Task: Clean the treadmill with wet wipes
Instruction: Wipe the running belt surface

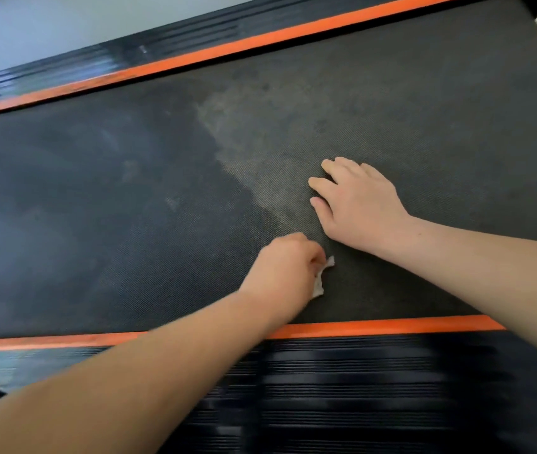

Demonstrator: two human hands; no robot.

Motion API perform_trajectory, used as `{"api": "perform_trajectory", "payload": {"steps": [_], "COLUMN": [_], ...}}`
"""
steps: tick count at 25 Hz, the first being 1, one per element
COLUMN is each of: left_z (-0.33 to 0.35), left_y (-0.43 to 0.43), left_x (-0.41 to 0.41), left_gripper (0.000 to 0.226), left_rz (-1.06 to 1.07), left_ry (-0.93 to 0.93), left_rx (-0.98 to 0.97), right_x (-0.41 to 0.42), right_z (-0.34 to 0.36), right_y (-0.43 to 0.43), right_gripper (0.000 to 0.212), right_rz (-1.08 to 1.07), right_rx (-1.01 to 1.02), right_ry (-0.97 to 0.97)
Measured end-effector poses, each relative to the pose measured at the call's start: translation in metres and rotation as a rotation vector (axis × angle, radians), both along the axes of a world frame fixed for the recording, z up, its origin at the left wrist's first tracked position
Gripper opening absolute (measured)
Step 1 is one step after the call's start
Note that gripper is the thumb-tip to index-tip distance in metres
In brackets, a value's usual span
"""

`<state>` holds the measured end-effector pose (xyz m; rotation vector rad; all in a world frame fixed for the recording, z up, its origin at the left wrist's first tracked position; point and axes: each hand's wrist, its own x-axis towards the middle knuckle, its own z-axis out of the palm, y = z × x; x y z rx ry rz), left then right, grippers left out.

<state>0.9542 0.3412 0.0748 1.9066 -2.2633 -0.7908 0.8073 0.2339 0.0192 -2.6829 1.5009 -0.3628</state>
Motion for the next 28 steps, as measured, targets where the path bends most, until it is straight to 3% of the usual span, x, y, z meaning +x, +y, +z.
{"api": "perform_trajectory", "payload": {"steps": [4, 7, 9, 11, 13, 15, 18, 20, 25, 28], "left_z": [-0.008, 0.002, 0.000, -0.006, -0.009, -0.013, -0.010, -0.009, -0.011, -0.008], "left_y": [-0.007, 0.035, 0.030, 0.013, 0.005, 0.011, 0.030, 0.009, -0.058, -0.025], "left_x": [-0.007, -0.025, 0.008, 0.055, 0.086, 0.065, 0.014, 0.023, 0.039, -0.009], "left_gripper": [0.015, 0.014, 0.017, 0.021, 0.018, 0.015, 0.013, 0.015, 0.019, 0.018], "left_rz": [0.150, -0.092, -0.174, -0.027, 0.292, 0.439, 0.128, -0.069, 0.375, 0.049], "left_ry": [-0.038, 0.087, 0.045, -0.087, -0.140, -0.143, -0.027, -0.045, -0.149, 0.020], "left_rx": [-0.125, -0.020, -0.031, -0.130, -0.206, -0.213, -0.189, -0.180, -0.198, -0.184], "right_x": [-0.010, -0.024, -0.024, -0.022, -0.025, -0.029, -0.025, -0.018, -0.013, -0.007], "right_z": [0.000, -0.005, 0.000, 0.002, 0.001, 0.001, 0.008, 0.014, 0.010, 0.007], "right_y": [0.010, 0.021, 0.021, 0.020, 0.020, 0.019, 0.004, -0.007, -0.018, -0.032], "right_gripper": [0.049, 0.047, 0.046, 0.042, 0.041, 0.038, 0.032, 0.030, 0.034, 0.042], "right_rz": [0.043, 0.082, 0.080, 0.078, 0.089, 0.086, 0.047, 0.021, 0.040, 0.042], "right_rx": [-0.012, -0.030, -0.035, -0.044, -0.036, -0.029, -0.048, -0.036, -0.015, -0.054], "right_ry": [-0.008, -0.021, -0.033, -0.025, 0.004, -0.018, -0.119, -0.154, -0.130, -0.126]}}
